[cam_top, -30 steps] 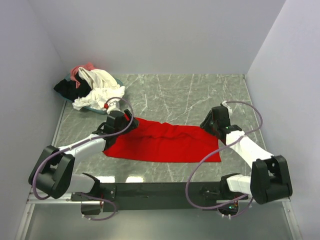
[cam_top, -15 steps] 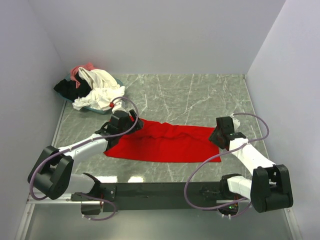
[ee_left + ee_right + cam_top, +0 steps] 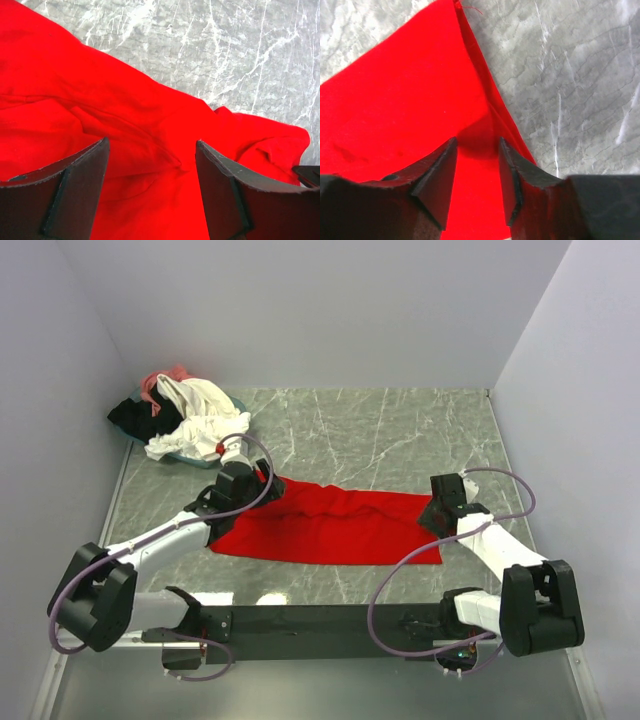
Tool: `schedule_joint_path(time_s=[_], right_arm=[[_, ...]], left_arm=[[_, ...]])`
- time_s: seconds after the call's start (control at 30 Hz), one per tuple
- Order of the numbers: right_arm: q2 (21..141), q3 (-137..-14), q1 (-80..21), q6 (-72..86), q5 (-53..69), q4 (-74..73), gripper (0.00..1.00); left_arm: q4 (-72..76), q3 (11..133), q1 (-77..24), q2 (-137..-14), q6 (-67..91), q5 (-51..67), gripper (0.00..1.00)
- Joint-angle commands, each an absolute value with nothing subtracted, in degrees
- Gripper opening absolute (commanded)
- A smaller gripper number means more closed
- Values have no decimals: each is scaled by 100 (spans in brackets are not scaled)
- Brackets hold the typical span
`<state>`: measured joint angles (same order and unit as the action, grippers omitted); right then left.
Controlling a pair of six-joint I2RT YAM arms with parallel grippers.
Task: Fold and stack the t-shirts
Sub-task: Fold the tshirt
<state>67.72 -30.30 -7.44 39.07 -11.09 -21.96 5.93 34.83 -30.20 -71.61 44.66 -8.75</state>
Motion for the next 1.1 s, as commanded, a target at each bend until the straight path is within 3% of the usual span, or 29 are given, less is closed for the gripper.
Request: schedule_joint_path(time_s=[0.0, 0.23, 0.37, 0.43, 0.73, 1.07], right_arm=[[6829, -3067, -703, 3920, -1169, -2162, 43], [6838, -3059, -694, 3867, -1116, -2197, 28], [6637, -3059, -694, 3859, -1204, -2285, 6], [6522, -3120, -694, 3858, -1292, -2442, 0], [5538, -3234, -703, 3990, -1300, -3039, 0], [5229, -3410, -703, 4052, -1512, -3647, 0]], left_arm=[[607, 3437, -3041, -6926, 4403, -888, 75], [536, 3340, -3041, -6715, 4421, -993, 76], [475, 3322, -3041, -6645, 4403, -1019, 77], [440, 3331, -3041, -6618, 4386, -1037, 77], [448, 3375, -3041, -6714, 4333, -1028, 78], [501, 3331, -3041, -6636, 4289, -879, 78]])
